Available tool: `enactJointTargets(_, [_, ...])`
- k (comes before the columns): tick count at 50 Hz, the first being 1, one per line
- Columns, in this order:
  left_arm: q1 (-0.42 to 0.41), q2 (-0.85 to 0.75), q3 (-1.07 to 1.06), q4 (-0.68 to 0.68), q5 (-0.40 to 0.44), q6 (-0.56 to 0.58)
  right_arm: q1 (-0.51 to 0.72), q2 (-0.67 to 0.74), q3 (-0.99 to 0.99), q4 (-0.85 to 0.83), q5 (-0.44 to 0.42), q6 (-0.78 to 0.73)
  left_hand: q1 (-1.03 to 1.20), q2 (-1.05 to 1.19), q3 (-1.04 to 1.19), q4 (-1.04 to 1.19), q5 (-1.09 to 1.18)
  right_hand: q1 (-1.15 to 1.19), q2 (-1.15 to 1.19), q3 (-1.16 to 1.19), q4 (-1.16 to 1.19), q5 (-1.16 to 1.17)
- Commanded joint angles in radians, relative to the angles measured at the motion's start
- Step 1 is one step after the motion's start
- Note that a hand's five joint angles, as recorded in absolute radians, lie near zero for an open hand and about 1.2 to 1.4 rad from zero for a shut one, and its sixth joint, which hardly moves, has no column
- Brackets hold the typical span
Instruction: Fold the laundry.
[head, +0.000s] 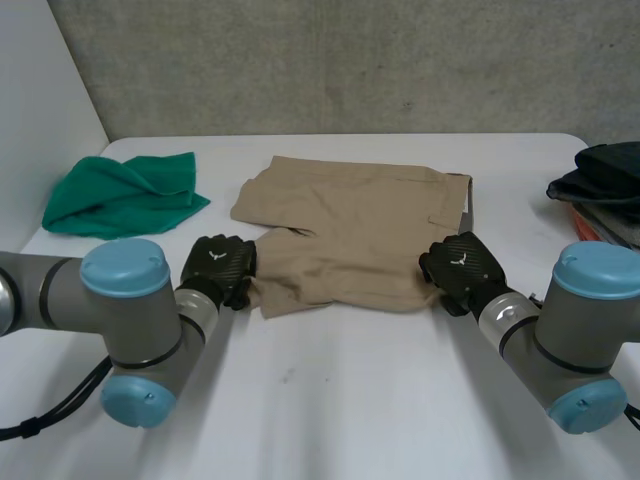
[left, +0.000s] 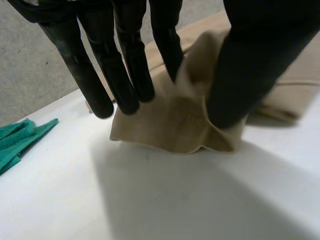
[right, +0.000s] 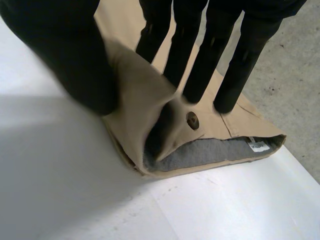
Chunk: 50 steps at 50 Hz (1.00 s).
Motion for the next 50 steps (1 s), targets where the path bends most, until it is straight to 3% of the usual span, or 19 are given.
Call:
enactJointTargets(1, [-0.018,-0.023,0.034,0.000,-0.007,0.015,-0.001,0.012,-0.017,-0.005,0.030,-0.023,0.441,0.441,0.443,0.452,0.460,0.431,0.367,0.364,0.376,0.389])
enactJointTargets(7, [-0.036,0.081,-0.009,-0.001,-0.019,0.014,-0.009,-0.056,0.000,0.039,0.047,-0.027,0.441,0.441,0.443,0.452,0.460,0.431,0.367,0.364,0.376,0.389])
enactJointTargets(12, [-0.030,0.262,-0.124,-0.006,-0.010,0.015,-0.014,-0.205,0.006,0.220,0.045,-0.066,0.441,0.441,0.443,0.452,0.460,0.431,0.367,0.364,0.376,0.389])
enactJointTargets(14, [-0.028,0.359,-0.175,-0.020,0.000,0.017,-0.024,-0.292,0.000,0.402,0.042,-0.105,0.441,0.441,0.443,0.452,0.460,0.431,0.367,0.364,0.376,0.389])
enactJointTargets(22, [0.007,0.672,-0.319,-0.196,0.111,0.012,-0.106,-0.473,0.008,0.875,0.038,-0.303,0.441,0.441,0.443,0.452,0.460,0.431,0.367,0.364,0.376,0.389])
enactJointTargets(26, [0.011,0.749,-0.345,-0.306,0.170,0.009,-0.133,-0.528,0.029,1.036,0.024,-0.404,0.441,0.441,0.443,0.452,0.460,0.431,0.367,0.364,0.376,0.389])
enactJointTargets(28, [0.008,0.770,-0.351,-0.354,0.190,0.007,-0.138,-0.537,0.031,1.041,0.010,-0.424,0.441,0.441,0.443,0.452,0.460,0.431,0.367,0.364,0.376,0.389])
enactJointTargets(34, [0.008,0.686,-0.334,-0.342,0.194,0.020,-0.159,-0.525,-0.012,1.003,-0.042,-0.389,0.441,0.441,0.443,0.452,0.460,0.431,0.367,0.364,0.376,0.389])
enactJointTargets(39, [0.007,0.431,-0.191,-0.151,0.190,0.069,-0.164,-0.375,-0.098,0.837,-0.045,-0.201,0.441,0.441,0.443,0.452,0.460,0.431,0.367,0.364,0.376,0.389])
enactJointTargets(47, [-0.025,0.062,0.229,0.100,0.173,0.162,-0.152,-0.177,-0.280,0.632,0.009,-0.041,0.441,0.441,0.443,0.452,0.460,0.431,0.367,0.364,0.376,0.389])
enactJointTargets(50, [-0.027,-0.058,0.371,0.135,0.174,0.170,-0.149,-0.070,-0.380,0.575,0.082,-0.035,0.441,0.441,0.443,0.452,0.460,0.431,0.367,0.364,0.376,0.389])
